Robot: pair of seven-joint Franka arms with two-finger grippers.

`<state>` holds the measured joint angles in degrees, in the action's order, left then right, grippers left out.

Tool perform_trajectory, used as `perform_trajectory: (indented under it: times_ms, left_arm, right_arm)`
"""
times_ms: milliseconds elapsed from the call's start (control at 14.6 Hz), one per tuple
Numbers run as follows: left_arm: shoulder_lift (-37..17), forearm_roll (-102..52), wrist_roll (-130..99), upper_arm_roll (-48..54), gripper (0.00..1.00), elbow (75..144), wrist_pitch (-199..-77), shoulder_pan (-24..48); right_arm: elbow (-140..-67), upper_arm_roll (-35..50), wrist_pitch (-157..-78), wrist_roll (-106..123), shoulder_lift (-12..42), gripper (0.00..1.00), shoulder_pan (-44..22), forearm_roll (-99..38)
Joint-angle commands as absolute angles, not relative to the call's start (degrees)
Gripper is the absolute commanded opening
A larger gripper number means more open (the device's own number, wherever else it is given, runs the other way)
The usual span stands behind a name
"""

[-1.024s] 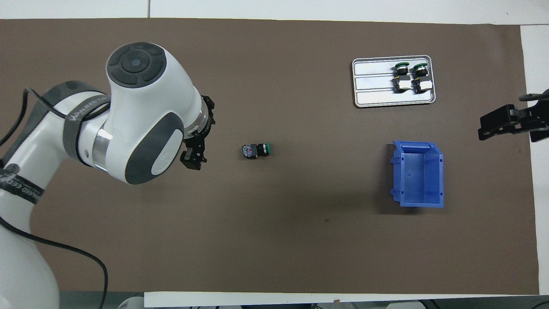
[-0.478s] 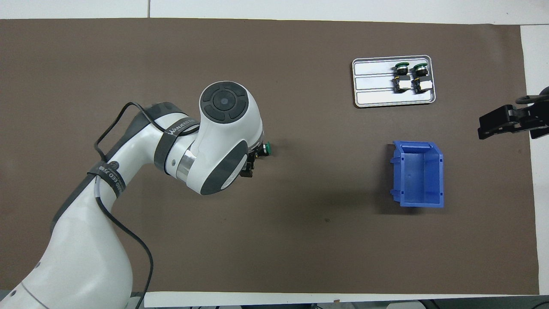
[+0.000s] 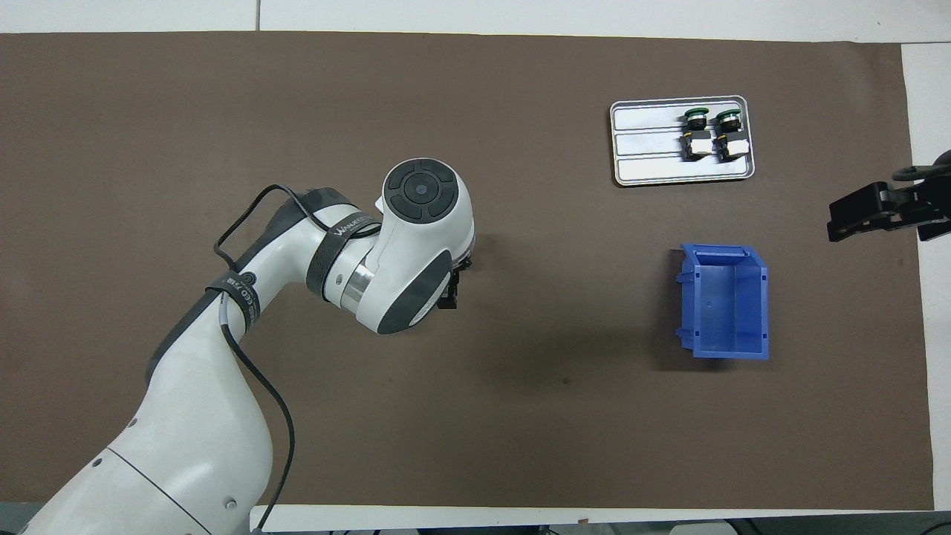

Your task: Place and press button with both arms

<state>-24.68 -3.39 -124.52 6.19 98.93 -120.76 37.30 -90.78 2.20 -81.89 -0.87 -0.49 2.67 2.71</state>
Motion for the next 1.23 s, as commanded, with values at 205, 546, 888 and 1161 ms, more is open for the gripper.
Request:
perform_trajectory:
  times_ms: [205, 546, 888, 1161]
  left_arm:
    - [-26.1, -3.1, -128.1, 4.9, 0.98, 98.3, -123.0, 38.1]
    - [-26.3, -3.0, -129.1, 4.9, 0.98, 99.1, -125.1, 38.1]
    - [-27.9, -3.0, -129.2, 4.9, 0.98, 99.0, -126.3, 38.1]
    - [-28.0, -3.0, -129.1, 5.0, 0.72, 99.2, -126.4, 38.1]
  right_arm:
    - [-92.4, 2.5, -82.4, 0.3, -1.9, 0.99, 3.2, 2.6]
    - [-92.4, 2.5, -82.4, 0.3, -1.9, 0.99, 3.2, 2.6]
    - [-92.4, 2.4, -82.4, 0.3, -1.9, 0.99, 3.2, 2.6]
    - [-92.4, 2.5, -82.4, 0.3, -1.9, 0.99, 3.2, 2.6]
